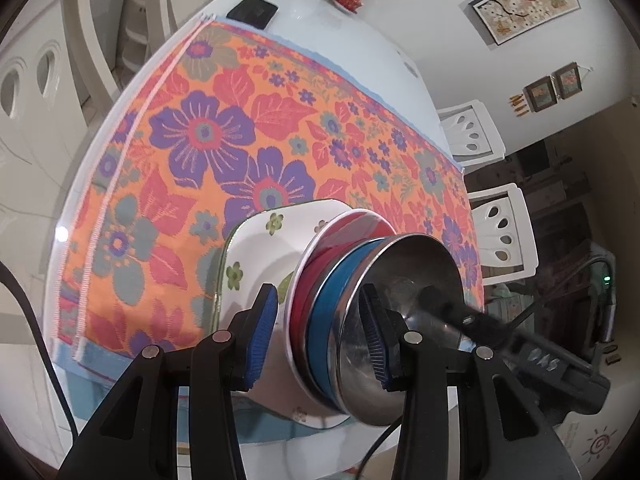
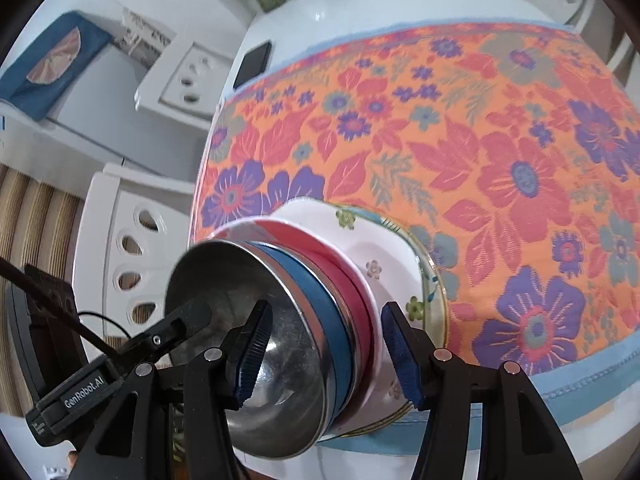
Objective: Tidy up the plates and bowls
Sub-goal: 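Lower the nested bowls onto the top plate of the stack, then open both grippers and withdraw them from the bowls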
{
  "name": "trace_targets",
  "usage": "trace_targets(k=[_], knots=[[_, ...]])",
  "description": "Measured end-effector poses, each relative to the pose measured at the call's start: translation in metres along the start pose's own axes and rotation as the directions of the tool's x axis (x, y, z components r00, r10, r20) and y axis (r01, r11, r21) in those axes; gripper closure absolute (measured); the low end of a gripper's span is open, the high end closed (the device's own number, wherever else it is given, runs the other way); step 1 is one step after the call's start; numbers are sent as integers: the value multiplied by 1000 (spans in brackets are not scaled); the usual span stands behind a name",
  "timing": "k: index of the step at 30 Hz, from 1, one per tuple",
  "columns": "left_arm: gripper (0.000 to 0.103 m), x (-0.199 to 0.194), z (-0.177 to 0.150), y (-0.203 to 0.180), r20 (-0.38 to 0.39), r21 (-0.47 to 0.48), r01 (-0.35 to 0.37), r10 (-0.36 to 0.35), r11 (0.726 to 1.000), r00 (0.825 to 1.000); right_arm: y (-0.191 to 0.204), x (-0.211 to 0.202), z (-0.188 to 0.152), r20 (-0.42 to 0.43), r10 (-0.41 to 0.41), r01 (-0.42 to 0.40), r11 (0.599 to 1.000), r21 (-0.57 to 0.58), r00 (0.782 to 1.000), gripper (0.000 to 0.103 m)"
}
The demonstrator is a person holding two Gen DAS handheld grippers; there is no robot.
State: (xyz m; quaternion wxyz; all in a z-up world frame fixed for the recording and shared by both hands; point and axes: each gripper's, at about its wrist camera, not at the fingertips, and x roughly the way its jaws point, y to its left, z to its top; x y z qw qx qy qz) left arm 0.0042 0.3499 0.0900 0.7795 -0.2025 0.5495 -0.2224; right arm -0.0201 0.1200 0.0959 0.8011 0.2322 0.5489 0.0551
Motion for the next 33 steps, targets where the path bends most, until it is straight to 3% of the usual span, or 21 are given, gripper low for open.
trace_targets(k=[7,16,23,31,33], knots=[[65,-30,-14,-6,63,44,-15,13,999,998,12,-47,-17,132,4,-4,1000,5,991,47],[65,-62,-41,-34,140,123,-22,5,992,990,25,-92,-53,200,-13,11,1000,8,980,46],[62,-90,-61,-70,260,198,-143,89,970,961,41,-109,-76,206,-108,125,990,-70,973,46],[55,-103,-85,-109,298,171,-169,113,971,948,36,-133,-107,215,-188,221,965,-142,958,44],[55,-107,-95,-116,311,161,-185,128,969,942,32,-142,-115,227,-216,254,955,-156,950,39]])
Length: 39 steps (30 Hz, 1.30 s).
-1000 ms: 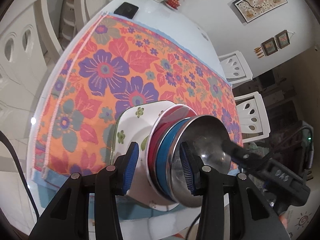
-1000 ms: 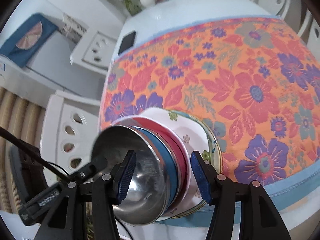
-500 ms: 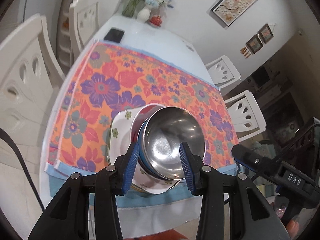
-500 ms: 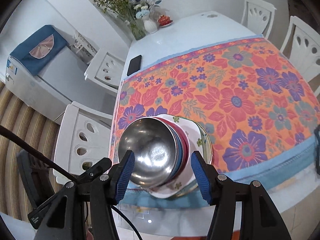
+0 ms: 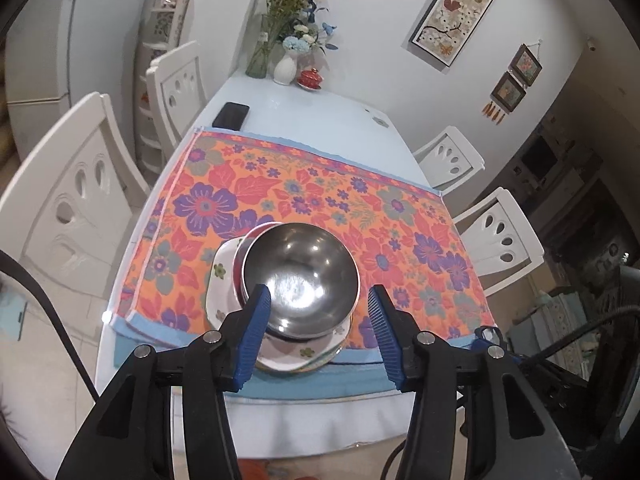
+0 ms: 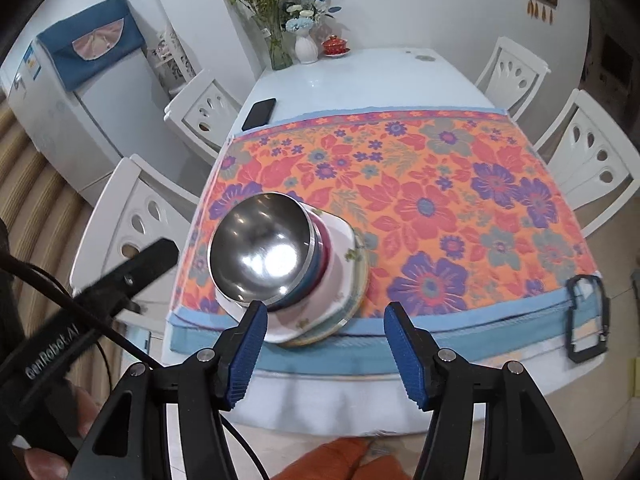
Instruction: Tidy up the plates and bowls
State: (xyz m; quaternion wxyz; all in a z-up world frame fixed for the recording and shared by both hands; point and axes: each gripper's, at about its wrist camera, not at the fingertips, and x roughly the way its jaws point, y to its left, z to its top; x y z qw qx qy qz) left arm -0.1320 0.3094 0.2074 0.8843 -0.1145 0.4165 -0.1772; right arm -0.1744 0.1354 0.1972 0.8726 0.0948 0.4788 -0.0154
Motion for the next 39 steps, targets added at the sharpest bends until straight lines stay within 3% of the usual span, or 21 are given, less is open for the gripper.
trace_targets(k=[2,15,18,25,33,39], knots=[[55,-9,-9,-6,7,-17,-11,11,1000,1000,-4,-9,-7,15,-24,24,1000,-14,1000,30],[53,-45,-44,-27,21,-49,-61,62,997,998,-7,-41,-49,23,16,-14,998,-57,1000,28],[44,-44,-41,-26,38,-56,-88,90,995,995,-5,-40,-50,17,9,-8,998,-55,1000,28],[42,-31,-21,-28,63,67,-193,189,979,980,2,-22,-31,-2,-35,35,999,-23,999,28],[38,-6,2,-8,26,122,-189,188,974,982,15,8,-9,-39,-83,84,996,25,996,28],[37,12,17,5,7,139,-179,179,974,984,20,38,2,-114,-86,95,992,78,990,28]])
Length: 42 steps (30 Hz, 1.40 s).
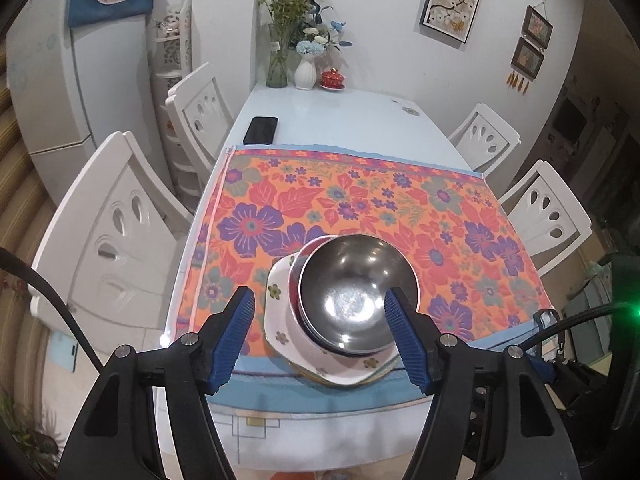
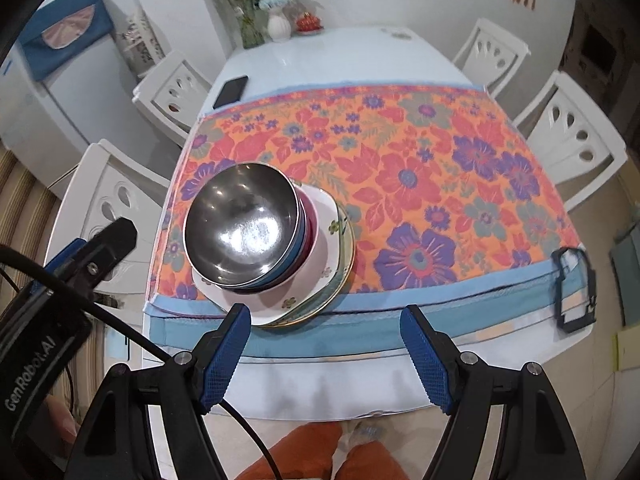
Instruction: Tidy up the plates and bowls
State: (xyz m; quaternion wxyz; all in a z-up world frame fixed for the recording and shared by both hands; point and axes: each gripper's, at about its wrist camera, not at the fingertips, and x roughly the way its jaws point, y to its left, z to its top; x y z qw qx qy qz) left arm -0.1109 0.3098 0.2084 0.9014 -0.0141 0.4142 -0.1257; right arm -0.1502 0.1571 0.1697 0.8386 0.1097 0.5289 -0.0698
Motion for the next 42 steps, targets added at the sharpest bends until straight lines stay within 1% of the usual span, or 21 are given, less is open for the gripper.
trace_targets(k=[3,6,10,13,16,20,25,27,30,35,39,42], knots=[[37,7,6,3,-2,19,-2,2,1000,1000,4,9,4,-10,-15,15,1000,14,1000,28],[31,14,11,4,-4,38,-8,8,999,1000,6,13,10,-3,-28,28,999,26,1000,28],[31,24,17,7,-23,53,-15,16,998,1000,9,18,16,-1,-50,50,998,40,999,28],[31,33,21,10,-49,44,9,-7,999,999,10,22,19,-8,-59,60,997,46,998,28],[31,41,23,12,-73,36,25,-23,999,997,12,24,21,-4,-92,92,995,35,996,28],[31,48,24,10,-85,43,34,-31,998,996,11,27,23,-5,-111,111,993,38,994,28],[30,50,25,7,-59,64,4,0,998,998,7,31,24,-22,-109,110,992,55,994,28],[27,53,25,8,-69,70,-25,30,997,997,8,33,25,-26,-112,114,992,53,993,28],[27,58,25,9,-78,86,-70,76,994,994,6,35,24,-28,-109,111,993,50,994,28],[27,60,25,12,-94,81,-61,68,995,993,7,40,23,-36,-107,108,993,39,994,28],[27,60,26,10,-89,100,-81,90,992,992,8,43,23,-45,-112,113,993,28,993,28],[27,61,26,10,-96,92,-74,83,993,992,9,44,23,-54,-109,111,993,28,993,28]])
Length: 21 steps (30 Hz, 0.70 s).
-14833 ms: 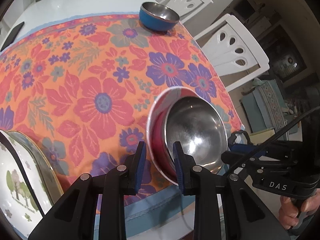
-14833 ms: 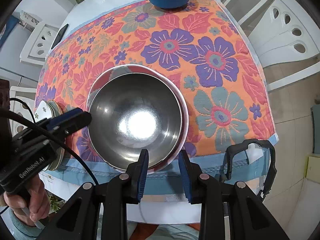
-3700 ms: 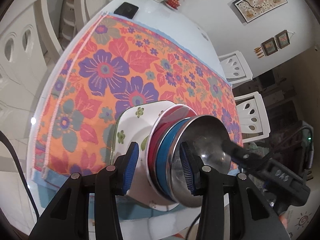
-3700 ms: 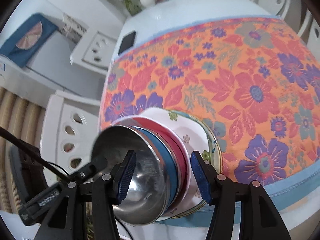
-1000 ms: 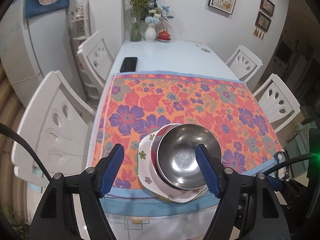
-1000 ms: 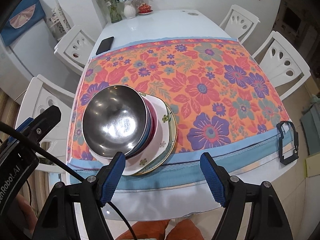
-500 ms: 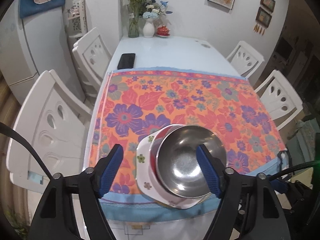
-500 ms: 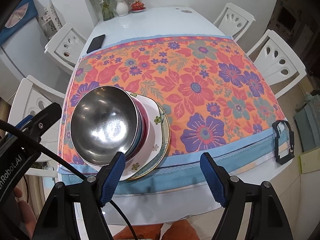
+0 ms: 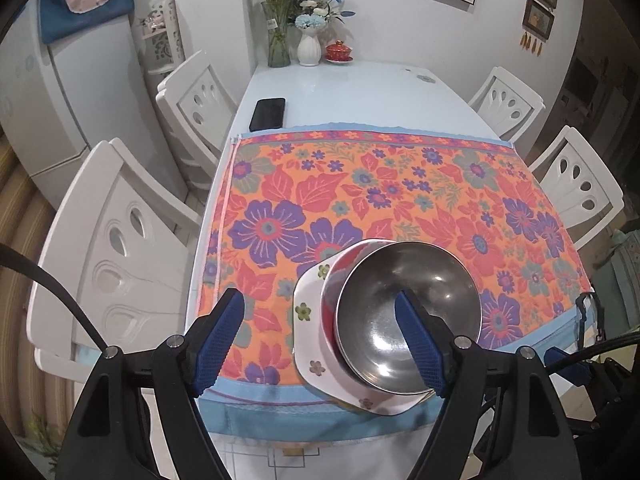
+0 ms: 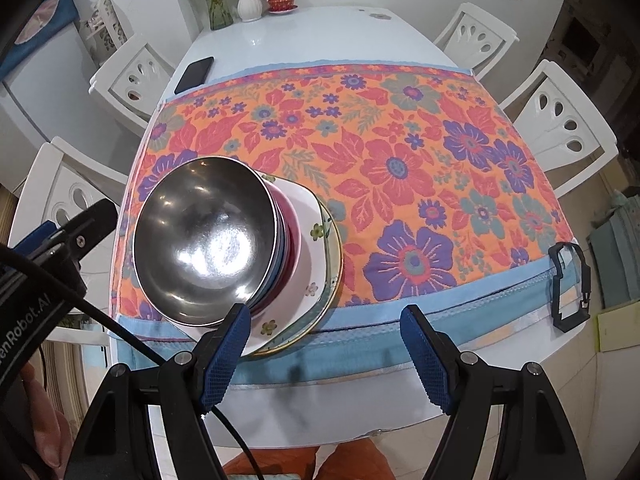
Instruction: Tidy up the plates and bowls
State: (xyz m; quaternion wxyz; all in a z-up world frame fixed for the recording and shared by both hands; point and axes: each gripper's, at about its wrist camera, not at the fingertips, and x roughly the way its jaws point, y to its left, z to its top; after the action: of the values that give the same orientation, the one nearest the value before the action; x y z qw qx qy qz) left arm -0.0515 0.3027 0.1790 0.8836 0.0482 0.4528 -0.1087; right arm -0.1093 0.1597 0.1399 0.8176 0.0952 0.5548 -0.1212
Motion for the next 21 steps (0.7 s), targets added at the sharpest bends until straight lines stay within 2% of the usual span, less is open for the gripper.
trace_targets(k=[7,21], knots=[[27,4,1,3,-23,-22,8,-8,1000,1000,0,1,1,0,-3,3,1000,-5,1000,28],[27,1,-3,-9,-36,12,4,-4,1000,999,-2,-2,-1,-4,-33,33,999,-13,999,28]])
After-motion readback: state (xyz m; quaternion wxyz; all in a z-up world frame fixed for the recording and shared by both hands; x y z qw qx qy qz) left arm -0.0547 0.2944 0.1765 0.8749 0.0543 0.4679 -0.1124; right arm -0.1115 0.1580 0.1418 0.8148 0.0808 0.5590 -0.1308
